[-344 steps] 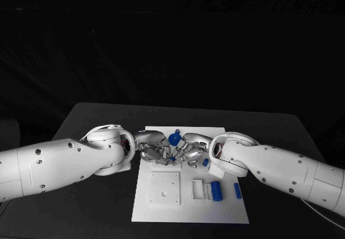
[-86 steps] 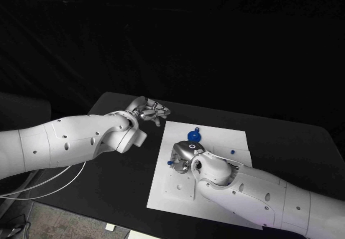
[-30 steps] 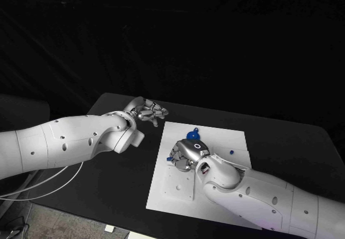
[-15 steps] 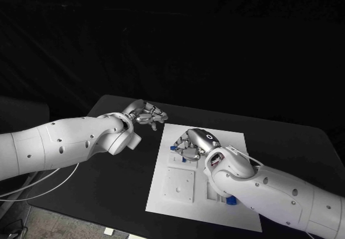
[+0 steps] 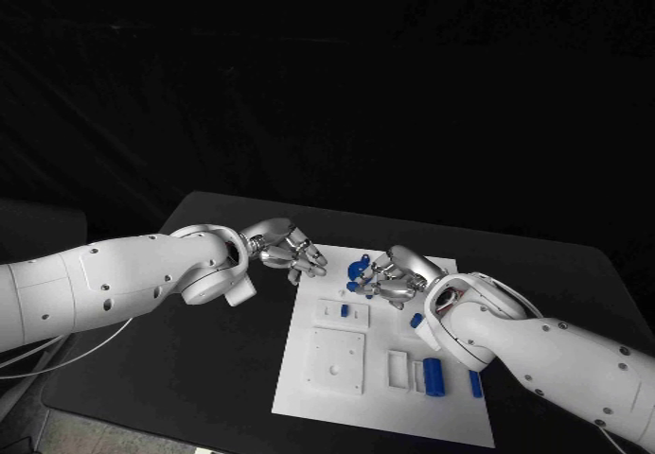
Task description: Assemble the parts on the task board
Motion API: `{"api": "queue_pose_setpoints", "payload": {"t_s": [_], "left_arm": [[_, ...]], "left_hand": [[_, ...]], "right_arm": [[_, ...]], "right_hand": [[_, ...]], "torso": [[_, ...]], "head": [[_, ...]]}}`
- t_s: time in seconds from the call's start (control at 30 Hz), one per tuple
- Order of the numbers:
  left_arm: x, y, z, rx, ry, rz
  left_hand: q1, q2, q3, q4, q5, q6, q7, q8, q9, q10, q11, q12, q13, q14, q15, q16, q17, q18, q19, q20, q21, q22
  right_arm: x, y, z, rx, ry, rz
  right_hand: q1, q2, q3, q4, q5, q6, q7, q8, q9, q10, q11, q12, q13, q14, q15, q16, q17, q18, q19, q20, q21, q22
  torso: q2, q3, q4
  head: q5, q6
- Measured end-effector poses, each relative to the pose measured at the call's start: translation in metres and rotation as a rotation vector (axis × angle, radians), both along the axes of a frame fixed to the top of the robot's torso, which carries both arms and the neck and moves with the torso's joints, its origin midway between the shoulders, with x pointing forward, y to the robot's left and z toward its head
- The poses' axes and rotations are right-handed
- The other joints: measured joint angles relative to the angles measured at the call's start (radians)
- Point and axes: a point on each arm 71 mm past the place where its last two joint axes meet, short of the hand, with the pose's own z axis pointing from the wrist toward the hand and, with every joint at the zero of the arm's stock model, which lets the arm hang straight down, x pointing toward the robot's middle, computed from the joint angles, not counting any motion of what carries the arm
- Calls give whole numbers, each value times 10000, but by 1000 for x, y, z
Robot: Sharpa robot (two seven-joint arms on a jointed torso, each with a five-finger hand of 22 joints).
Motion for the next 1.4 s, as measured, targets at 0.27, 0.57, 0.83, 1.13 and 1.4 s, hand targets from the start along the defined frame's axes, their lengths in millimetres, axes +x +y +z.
{"api": "queue_pose_setpoints", "payload": {"t_s": [0.27,0.57,0.83,1.13,1.4], "left_arm": [[-7,-19,-4,1115,-423,-1385],[-12,-39,-8,1725,-700,-2272],[-14,-50,-11,2059,-721,-2658],[-16,-58,-14,2334,-742,-2845],[-16,-57,-15,2585,-792,-2831]], "left_hand": [[-651,-838,614,377,-1084,-439,50,0,-20,-146,146,296,48,-70,70,54,19,0,4,5,-180,124],[-1737,-1026,846,1197,-427,-48,-73,0,113,-256,69,939,244,-106,34,354,110,0,92,18,-182,357],[-2189,-573,458,1342,1268,646,-444,476,2250,-286,-75,1448,455,-251,-111,944,358,0,124,-94,-162,867],[-2515,-405,71,1700,3481,-1144,-625,3033,7182,-1088,-179,2862,1104,-801,-141,2086,365,0,-12,-173,-1,1368],[-2558,-554,94,1862,3481,-1144,-625,3070,7237,-1166,-158,3026,1090,-895,-104,2257,84,0,-57,-162,35,1368]], "right_arm": [[0,-8,0,238,735,167],[-1,-9,-2,320,1210,362],[-4,-9,-2,344,1419,530],[-8,-7,0,380,1518,691],[-9,-9,0,387,1621,691]], "right_hand": [[1,-1,-70,14,1,-1,1,-28,4,-1,1,0,29,0,1,0,24,4,0,0,-42,0],[-38,37,-71,13,0,-14,12,-10,5,-2,2,0,33,-1,1,1,33,5,0,1,-51,-1],[-7,67,-72,12,-1,-16,13,14,0,-3,3,0,43,-2,3,1,44,7,1,0,-51,-2],[3,76,-99,-14,-1,-17,13,14,-2,-8,8,0,42,23,-21,1,43,8,39,-37,-51,-3],[3,75,-99,-15,-2,-32,27,11,1,-20,20,0,40,22,-20,1,42,8,39,-37,-51,-3]], "torso": [[3,15,-18],[4,2,1],[6,-5,9],[5,-11,14],[0,-18,20]], "head": [[-158,12],[-304,-42],[-389,-98],[-462,-160],[-508,-200]]}}
